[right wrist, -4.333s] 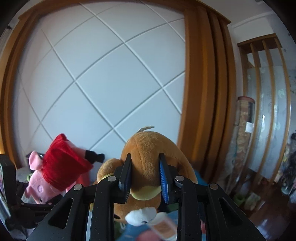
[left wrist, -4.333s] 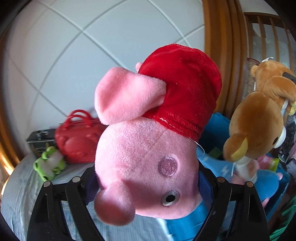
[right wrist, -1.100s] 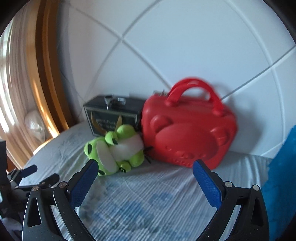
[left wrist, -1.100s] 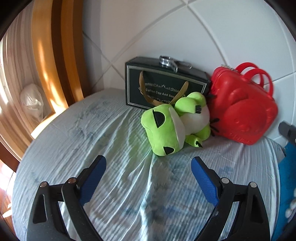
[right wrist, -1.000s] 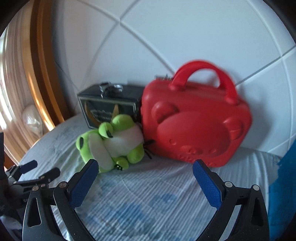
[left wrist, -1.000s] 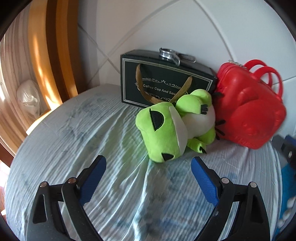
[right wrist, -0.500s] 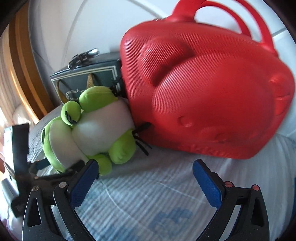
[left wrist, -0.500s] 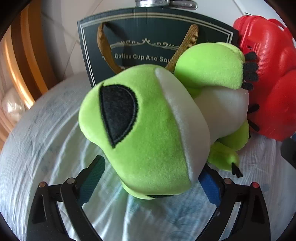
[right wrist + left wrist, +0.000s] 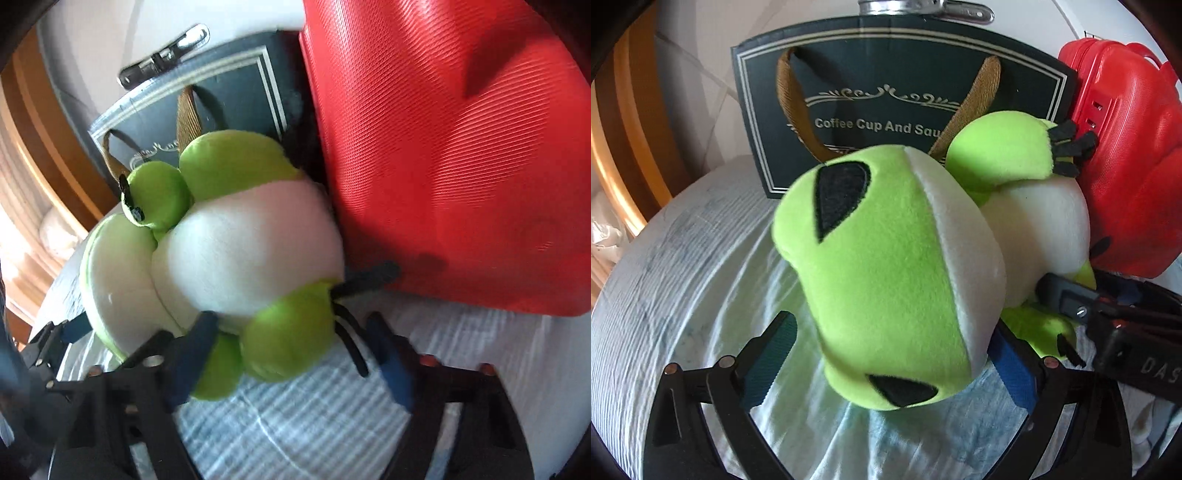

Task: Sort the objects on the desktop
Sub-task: 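Grasp the green frog plush with both grippers together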

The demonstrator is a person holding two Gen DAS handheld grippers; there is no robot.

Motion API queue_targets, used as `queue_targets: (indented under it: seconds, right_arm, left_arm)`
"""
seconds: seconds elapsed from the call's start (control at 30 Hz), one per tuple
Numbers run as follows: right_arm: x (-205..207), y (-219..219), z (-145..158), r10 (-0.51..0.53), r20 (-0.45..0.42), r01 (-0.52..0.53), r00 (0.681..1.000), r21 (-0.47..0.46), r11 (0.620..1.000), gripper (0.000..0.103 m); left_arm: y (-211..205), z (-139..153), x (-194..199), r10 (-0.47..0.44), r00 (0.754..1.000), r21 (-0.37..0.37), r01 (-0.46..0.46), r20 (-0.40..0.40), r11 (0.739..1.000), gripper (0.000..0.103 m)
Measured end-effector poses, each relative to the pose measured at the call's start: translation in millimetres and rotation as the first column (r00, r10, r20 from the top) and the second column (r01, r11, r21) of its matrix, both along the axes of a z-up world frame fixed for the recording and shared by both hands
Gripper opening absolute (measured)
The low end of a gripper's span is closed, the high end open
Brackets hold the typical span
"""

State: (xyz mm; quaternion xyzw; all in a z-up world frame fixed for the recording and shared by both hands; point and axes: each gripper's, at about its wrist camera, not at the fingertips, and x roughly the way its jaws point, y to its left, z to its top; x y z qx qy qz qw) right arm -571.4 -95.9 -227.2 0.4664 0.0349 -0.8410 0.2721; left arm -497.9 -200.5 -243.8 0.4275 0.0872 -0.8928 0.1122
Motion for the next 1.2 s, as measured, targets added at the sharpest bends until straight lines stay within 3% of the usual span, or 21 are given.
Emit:
queue_targets:
  seconds: [0.1,0.17,0.23,0.27,0.33,0.4,0.73,0.9,1.2]
  right_arm:
    - [-1.2,2.7,-6.2,-0.01,0.008,0.01,1.0,0.002,1.0,0.074]
    - [-5.4,8.1,-10.3,-0.032,0.022,0.032,0.999,-0.009,0.999,0.085]
    - [-9.9,11.2,-14.3,-0.033,0.037,0.034,0.999,-0.026,0.999,0.087]
    - [-11.2,10.0,-16.0,-0.02,0.043,0.021,0.999,-0.026,0.999,0.085]
    - [-10.9,7.0,-18.5,0.022,0.073,-0.018,0.997,-0.056,0.998,0.055]
    - [-2.6,5.9,-12.4,0.024,0.042,-0.023,0.999,-0.035,0.999,0.047]
    - [45.1,34.0,19.4,0.047,-0.04,-0.051,0.998,-0.089,0.995,0.039]
    - [83.9,52.1,49.3,0.055,-0.118,-0.068,0.992,-0.115,0.991,0.039]
    - [164.6,109.8,136.3,-0.008,-0.24,-0.036,0.971,-0.181,0.983,0.039]
  left_arm:
    - [3.4,-6.4,-4.6,0.001,1.0,-0.011,-0.001,0.017,1.0,0.102]
    - [3.8,-7.4,-5.5,0.002,1.0,-0.018,-0.002,0.019,1.0,0.102]
    - [4.0,-7.4,-4.8,0.003,1.0,-0.018,-0.003,0.016,1.0,0.1]
    - [3.7,-7.7,-5.1,0.0,1.0,-0.017,0.0,0.014,1.0,0.098]
    - [6.5,-7.1,-5.5,-0.016,1.0,-0.009,0.016,0.012,1.0,0.085]
    - [13.0,-3.3,-1.1,-0.028,1.0,-0.044,0.028,-0.001,0.999,0.078]
    - [23.6,26.7,44.5,-0.027,0.997,-0.073,0.021,-0.078,0.997,0.074]
    - [40.2,59.9,79.1,-0.032,0.989,-0.12,0.014,-0.147,0.993,0.074]
    - [76.0,141.8,147.9,-0.069,0.959,-0.15,0.028,-0.274,0.988,0.074]
